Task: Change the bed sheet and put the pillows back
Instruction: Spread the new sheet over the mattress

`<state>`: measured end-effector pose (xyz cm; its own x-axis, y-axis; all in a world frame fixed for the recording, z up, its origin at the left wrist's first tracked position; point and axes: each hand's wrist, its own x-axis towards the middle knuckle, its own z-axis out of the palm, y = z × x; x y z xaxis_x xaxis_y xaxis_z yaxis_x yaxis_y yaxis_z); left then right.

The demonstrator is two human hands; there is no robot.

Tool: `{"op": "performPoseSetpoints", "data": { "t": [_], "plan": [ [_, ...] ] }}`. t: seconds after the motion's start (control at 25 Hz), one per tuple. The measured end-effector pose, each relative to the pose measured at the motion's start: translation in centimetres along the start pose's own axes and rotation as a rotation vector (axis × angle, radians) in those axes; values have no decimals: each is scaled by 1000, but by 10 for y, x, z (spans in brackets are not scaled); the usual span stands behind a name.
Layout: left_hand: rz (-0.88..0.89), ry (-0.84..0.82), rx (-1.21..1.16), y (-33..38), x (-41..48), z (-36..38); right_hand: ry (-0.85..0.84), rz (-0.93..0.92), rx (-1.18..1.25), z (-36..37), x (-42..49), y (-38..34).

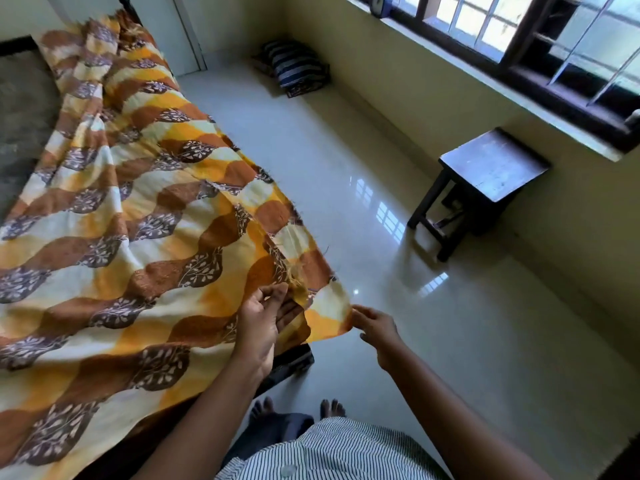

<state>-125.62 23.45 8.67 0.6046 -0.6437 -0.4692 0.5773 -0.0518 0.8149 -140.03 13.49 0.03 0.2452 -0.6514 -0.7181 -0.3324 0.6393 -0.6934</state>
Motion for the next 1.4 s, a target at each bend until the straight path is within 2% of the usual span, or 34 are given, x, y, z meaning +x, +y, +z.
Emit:
{"op": "performPoseSetpoints", "data": {
  "t": [0.12,0.2,0.28,0.36,0.48,0.56,0.6,0.68,0.76,0.88,0.96,1.08,1.28,1.4],
  "plan": [
    [-4,24,177,-2,3,-3,-214,-133,41,24,-24,-36],
    [11,1,387,-5,4,-6,-325,-164,-59,45,-32,-67],
    [42,-75,595,-5,3,-10,-269,-284,-430,69,-29,-89],
    [43,-215,712,5,5,-22,-115,-430,-763,93,-28,-96],
    [91,-297,858,48,30,-60,-20,-477,-888,123,-37,-94],
    [318,-284,1077,84,59,-103,19,-489,-902,152,-49,-83],
    [474,-331,1235,100,76,-124,50,-495,-866,170,-57,-75],
    [720,-573,1560,123,110,-157,129,-531,-782,212,-75,-62],
    [800,-788,1822,132,131,-172,178,-561,-701,245,-92,-50],
    [827,-945,2046,144,148,-205,227,-579,-591,293,-131,-33],
    [810,-917,2100,147,150,-235,262,-621,-577,314,-159,-19],
    [730,-767,2093,156,146,-283,293,-698,-620,334,-192,-2],
    [783,-477,2260,184,117,-388,319,-711,-672,370,-234,39],
    [828,-344,2187,196,79,-464,314,-741,-703,409,-264,80]
  ]
}}
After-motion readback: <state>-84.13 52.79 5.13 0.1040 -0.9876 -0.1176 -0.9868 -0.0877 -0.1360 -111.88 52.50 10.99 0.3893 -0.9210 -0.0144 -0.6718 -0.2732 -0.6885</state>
